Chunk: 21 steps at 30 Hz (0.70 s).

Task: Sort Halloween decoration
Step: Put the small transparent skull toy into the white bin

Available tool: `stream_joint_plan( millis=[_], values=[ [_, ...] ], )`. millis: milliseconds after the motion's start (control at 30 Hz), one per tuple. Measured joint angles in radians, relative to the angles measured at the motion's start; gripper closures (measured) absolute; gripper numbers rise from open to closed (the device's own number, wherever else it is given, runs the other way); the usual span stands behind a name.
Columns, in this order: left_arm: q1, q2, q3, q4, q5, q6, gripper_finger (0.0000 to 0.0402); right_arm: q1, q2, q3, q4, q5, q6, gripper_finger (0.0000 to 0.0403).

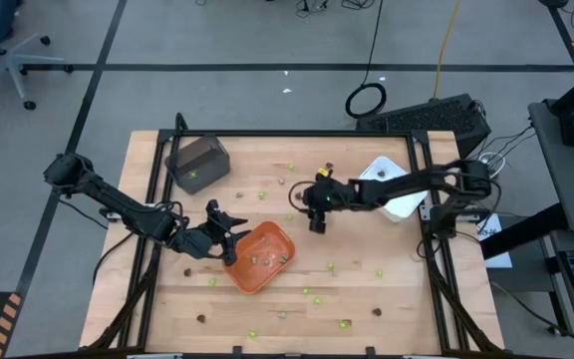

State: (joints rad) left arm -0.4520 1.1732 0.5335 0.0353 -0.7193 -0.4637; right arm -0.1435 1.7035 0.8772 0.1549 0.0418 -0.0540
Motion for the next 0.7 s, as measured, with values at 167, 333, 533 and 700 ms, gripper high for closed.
stream_joint_plan(
  millis=[167,333,533,700],
  values=[
    [0.000,0.000,0.000,0.001,-0.002,-0.002,0.0258,-0.068,0.064,0.000,0.078,-0.045,-0.053,0.0185],
    [0.000,0.000,0.000,0.002,-0.003,-0.002,0.0258,-0.102,0.110,0.000,0.150,-0.087,-0.074,0.0156],
    [0.000,0.000,0.000,0.002,-0.003,-0.002,0.0258,-0.124,0.163,0.000,0.183,-0.120,-0.071,0.0160],
    [0.000,0.000,0.000,0.000,-0.002,-0.002,0.0258,-0.134,0.210,0.000,0.218,-0.121,-0.061,0.0178]
  ],
)
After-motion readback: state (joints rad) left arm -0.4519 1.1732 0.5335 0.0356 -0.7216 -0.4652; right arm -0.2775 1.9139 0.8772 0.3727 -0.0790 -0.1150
